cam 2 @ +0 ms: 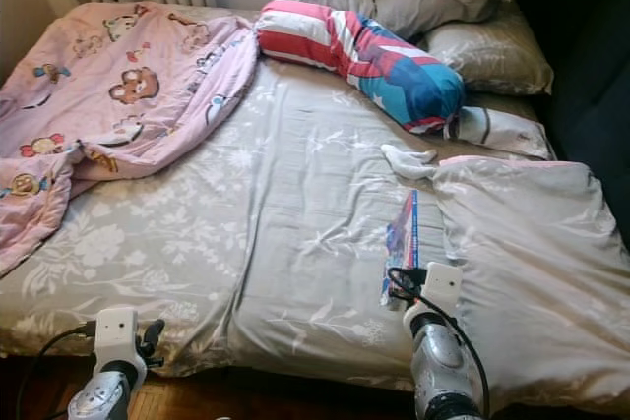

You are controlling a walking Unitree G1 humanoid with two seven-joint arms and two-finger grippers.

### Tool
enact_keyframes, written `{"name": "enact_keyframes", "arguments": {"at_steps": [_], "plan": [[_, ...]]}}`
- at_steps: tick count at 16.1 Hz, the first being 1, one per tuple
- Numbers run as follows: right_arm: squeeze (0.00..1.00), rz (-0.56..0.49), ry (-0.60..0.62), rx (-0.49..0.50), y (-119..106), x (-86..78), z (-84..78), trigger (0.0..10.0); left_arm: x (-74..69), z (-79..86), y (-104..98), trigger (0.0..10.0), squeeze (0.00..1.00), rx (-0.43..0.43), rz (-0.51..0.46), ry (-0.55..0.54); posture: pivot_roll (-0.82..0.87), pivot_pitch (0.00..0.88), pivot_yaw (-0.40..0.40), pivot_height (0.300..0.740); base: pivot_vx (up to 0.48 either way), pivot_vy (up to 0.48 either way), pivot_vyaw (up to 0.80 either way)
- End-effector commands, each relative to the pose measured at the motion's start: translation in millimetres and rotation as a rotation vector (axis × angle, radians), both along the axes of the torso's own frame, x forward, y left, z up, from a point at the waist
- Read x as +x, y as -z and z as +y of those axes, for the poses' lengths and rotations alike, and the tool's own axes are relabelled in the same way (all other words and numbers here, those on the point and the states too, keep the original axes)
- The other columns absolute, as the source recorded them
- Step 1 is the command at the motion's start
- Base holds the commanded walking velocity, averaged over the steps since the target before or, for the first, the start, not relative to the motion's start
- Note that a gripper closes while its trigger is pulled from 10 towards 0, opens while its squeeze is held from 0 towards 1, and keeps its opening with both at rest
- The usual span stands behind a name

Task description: Clean up the room

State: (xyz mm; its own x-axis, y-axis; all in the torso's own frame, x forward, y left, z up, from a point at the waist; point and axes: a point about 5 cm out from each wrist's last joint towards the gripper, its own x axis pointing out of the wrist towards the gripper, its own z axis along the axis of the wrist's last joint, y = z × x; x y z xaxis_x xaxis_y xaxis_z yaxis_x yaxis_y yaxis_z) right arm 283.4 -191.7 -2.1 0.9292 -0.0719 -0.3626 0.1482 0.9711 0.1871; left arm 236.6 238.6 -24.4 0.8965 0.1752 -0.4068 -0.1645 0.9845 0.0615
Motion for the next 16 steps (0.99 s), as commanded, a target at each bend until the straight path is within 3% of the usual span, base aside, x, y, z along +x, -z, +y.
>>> {"name": "enact_keyframes", "arguments": {"at_steps": [1,11,16], "plan": [[0.0,-0.009,0.013,0.005,-0.9,0.1,-2.5,10.0,-4.0,0.2,2.4,10.0,0.0,-0.008,0.003,-0.002,0.17,0.142,-0.038,0.74,0.255,0.0,0.0],[0.0,-0.016,0.02,0.008,-1.3,0.4,-1.8,10.0,-4.7,1.0,3.1,10.0,0.0,-0.003,0.013,0.003,0.18,0.144,-0.035,0.74,0.26,0.0,-0.1],[0.0,-0.012,0.034,0.023,-0.4,-0.1,-1.0,10.0,-7.1,2.2,4.1,10.0,0.0,0.002,0.018,0.006,0.18,0.149,-0.033,0.74,0.0,0.0,0.0]]}}
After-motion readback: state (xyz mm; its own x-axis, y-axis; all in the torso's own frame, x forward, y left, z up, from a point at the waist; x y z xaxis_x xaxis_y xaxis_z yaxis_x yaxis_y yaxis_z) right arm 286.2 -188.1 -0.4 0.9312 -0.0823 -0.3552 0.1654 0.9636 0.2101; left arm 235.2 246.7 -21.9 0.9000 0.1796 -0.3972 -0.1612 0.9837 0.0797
